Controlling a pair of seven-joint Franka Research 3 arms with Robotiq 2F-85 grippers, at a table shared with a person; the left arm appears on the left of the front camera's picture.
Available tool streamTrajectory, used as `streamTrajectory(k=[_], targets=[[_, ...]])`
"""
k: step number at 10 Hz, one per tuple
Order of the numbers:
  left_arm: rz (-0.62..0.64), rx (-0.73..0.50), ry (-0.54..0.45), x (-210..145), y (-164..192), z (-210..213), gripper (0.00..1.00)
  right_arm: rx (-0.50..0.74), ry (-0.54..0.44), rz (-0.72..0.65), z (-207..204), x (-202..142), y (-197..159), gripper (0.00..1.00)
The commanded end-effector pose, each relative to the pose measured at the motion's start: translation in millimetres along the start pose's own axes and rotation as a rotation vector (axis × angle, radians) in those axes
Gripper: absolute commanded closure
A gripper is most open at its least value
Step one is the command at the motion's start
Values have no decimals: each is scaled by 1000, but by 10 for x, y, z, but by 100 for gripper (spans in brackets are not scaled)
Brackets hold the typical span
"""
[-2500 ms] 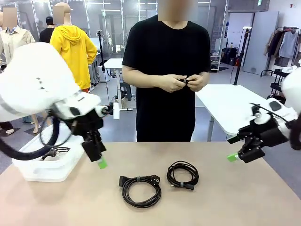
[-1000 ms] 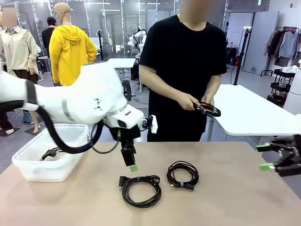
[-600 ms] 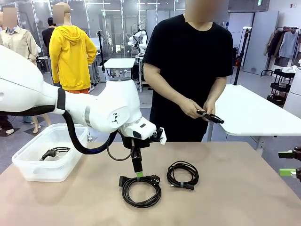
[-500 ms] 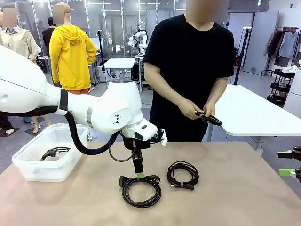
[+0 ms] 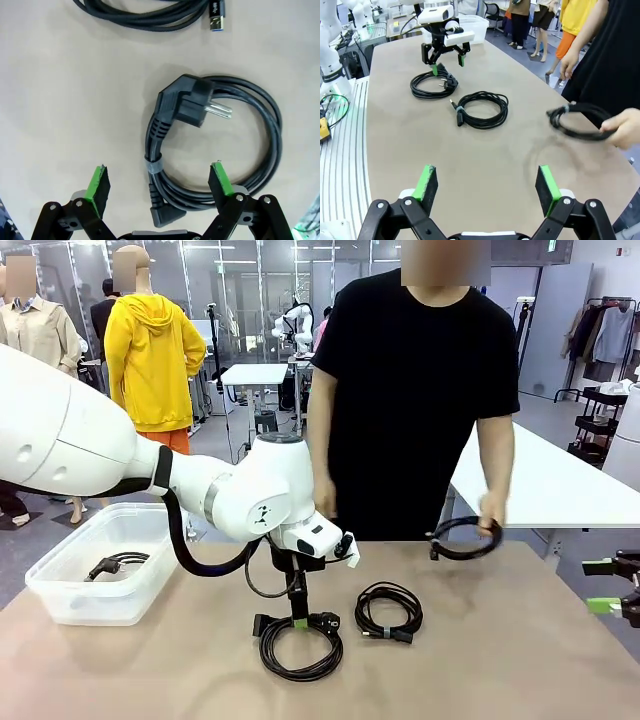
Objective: Organize and store the cables.
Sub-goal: Place the Power Cable into the Organizing box.
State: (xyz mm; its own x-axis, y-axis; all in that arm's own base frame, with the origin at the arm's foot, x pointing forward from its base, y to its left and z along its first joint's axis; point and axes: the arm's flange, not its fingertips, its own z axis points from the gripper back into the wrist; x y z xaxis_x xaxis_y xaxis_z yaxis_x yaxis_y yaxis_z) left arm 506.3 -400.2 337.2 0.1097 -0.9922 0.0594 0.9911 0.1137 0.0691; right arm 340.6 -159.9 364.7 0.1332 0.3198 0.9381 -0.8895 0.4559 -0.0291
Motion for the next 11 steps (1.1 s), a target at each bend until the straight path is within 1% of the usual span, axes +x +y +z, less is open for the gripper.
streamTrajectory(k=[1, 4, 5, 6, 7, 8, 9, 11], targets=[[28, -1, 25, 19, 99, -103, 0, -14, 12, 9, 2, 16, -9, 0], [27, -2, 28, -10, 187, -220, 0, -14, 12, 9, 2, 16, -9, 0], [28, -13, 36, -16, 194, -258, 6, -14, 12, 9, 2, 16, -9, 0], [29, -18, 41, -22, 204, -281, 24, -14, 12, 9, 2, 16, -9, 0], [34, -21, 41, -27, 206, -288, 61, -14, 12, 9, 2, 16, -9, 0], [30, -31, 34, -24, 209, -288, 83, -14, 12, 9, 2, 16, -9, 0], [26, -34, 35, -21, 201, -291, 100, -14, 12, 9, 2, 16, -9, 0], [21, -39, 38, -10, 190, -272, 100, -14, 12, 9, 2, 16, -9, 0]])
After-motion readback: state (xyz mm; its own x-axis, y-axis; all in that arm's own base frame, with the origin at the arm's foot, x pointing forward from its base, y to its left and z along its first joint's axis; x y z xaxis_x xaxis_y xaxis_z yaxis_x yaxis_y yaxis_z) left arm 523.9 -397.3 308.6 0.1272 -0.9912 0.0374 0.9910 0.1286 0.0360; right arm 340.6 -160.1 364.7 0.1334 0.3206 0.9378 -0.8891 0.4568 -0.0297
